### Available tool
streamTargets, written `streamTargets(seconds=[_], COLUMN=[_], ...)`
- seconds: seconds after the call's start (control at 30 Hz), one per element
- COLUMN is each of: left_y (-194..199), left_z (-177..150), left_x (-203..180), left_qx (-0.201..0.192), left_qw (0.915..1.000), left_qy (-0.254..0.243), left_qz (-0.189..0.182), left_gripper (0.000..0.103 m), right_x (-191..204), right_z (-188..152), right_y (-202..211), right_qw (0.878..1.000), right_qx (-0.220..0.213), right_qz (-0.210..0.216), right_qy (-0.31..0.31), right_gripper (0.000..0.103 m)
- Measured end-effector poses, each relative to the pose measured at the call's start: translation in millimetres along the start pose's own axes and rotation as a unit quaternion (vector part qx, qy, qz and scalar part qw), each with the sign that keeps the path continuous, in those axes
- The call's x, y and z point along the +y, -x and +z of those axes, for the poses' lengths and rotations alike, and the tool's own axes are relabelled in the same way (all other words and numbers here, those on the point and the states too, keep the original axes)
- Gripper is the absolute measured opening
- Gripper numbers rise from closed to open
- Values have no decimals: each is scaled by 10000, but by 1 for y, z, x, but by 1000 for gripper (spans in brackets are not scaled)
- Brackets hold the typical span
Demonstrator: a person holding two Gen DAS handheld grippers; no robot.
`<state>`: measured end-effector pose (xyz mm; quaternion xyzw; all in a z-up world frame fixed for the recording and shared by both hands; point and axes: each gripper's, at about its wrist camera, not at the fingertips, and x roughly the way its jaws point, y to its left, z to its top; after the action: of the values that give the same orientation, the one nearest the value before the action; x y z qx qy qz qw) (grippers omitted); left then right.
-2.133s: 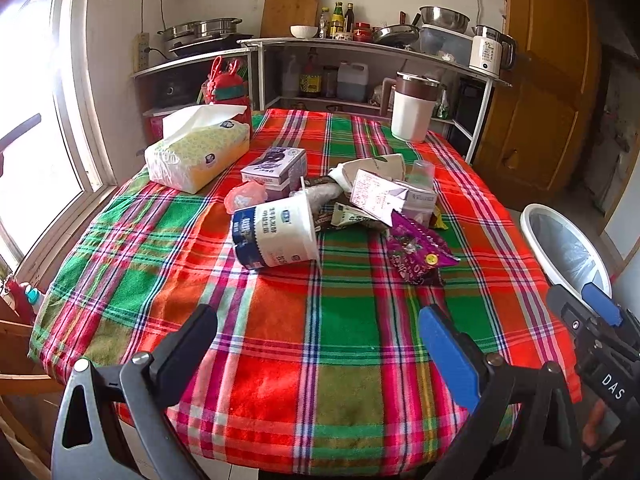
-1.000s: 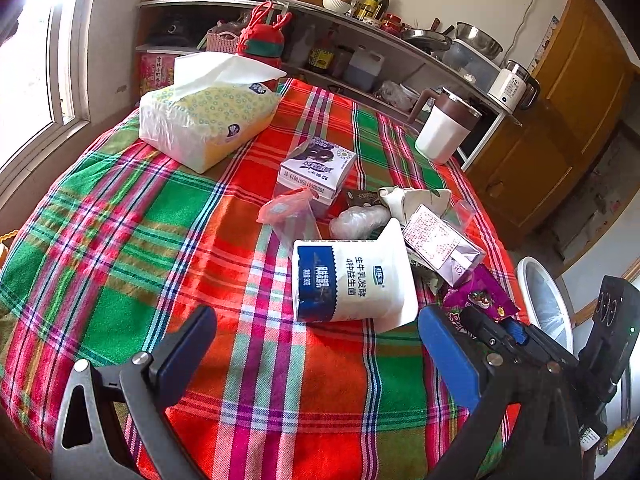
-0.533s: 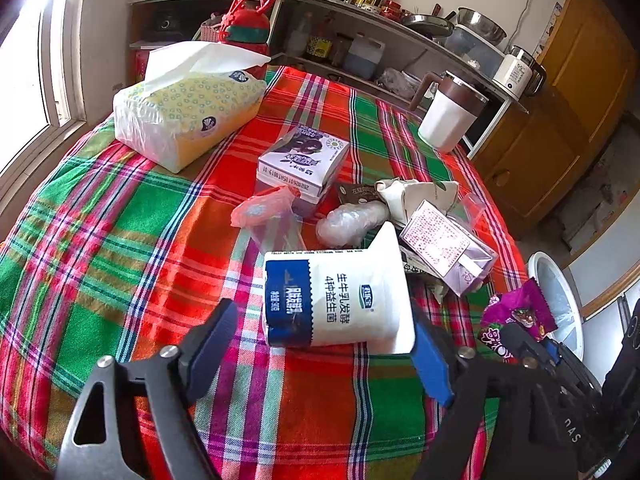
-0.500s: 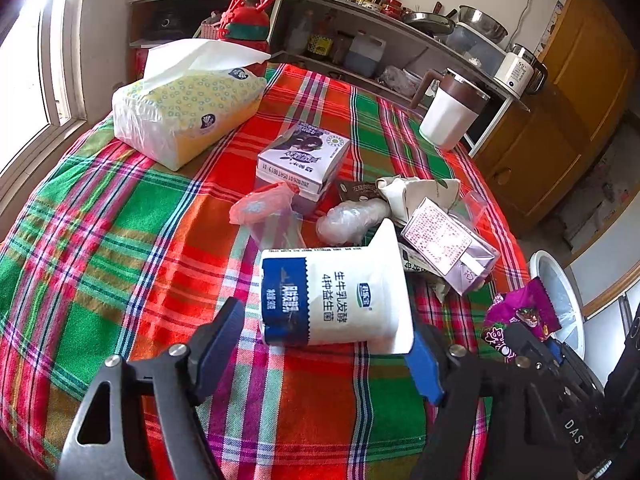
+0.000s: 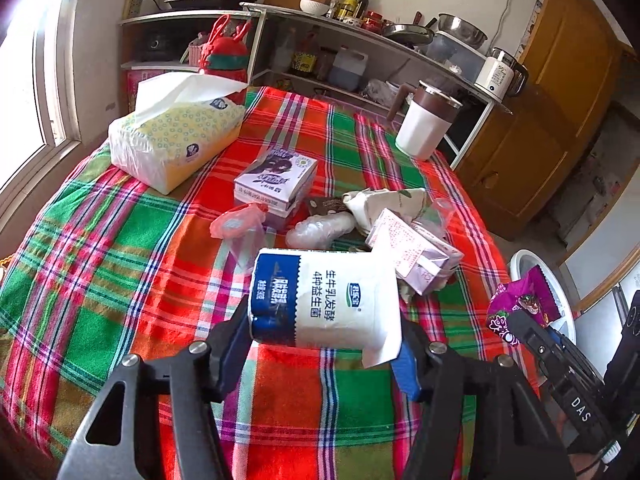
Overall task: Collect trash
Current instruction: 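Carry the yogurt cup and purple bag with both tools over the white bin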
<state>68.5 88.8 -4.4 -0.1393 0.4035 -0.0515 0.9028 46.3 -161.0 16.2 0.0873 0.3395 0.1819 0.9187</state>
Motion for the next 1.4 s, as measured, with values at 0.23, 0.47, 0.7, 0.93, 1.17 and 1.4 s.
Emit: streamTargets(seconds=[0.23,0.47,0.7,0.93,1.17,1.4], left_y=[9,-2,-17,-44,-64,-85], left_z=[8,14,15,9,-4,-17], left_x=[-45,-104,-173,-238,-286,-310], left_qx=[-115,-57,-9,382,582,721], left_qw=[9986,9938,9844,9707,9617,9590], left_qy=[-369,-816,-1366,-1704,-2012,-2329], left_qz=[-352,-751,-1105,-1648,-1766,-1443], left_gripper=[63,63,63,63,63,63], right_x=[-28,-65,-111,-164,-205,-231], right_z=[14,20,27,22,12,1], right_y=[34,61,93,110,112,100], right_qw=[9989,9954,9876,9768,9681,9618], right_qx=[-347,-527,-765,-694,-422,-77], right_qz=[-224,-668,-1205,-1746,-2156,-2437], right_qy=[-224,-433,-661,-1026,-1205,-1245], right_gripper=[31,31,31,31,31,31])
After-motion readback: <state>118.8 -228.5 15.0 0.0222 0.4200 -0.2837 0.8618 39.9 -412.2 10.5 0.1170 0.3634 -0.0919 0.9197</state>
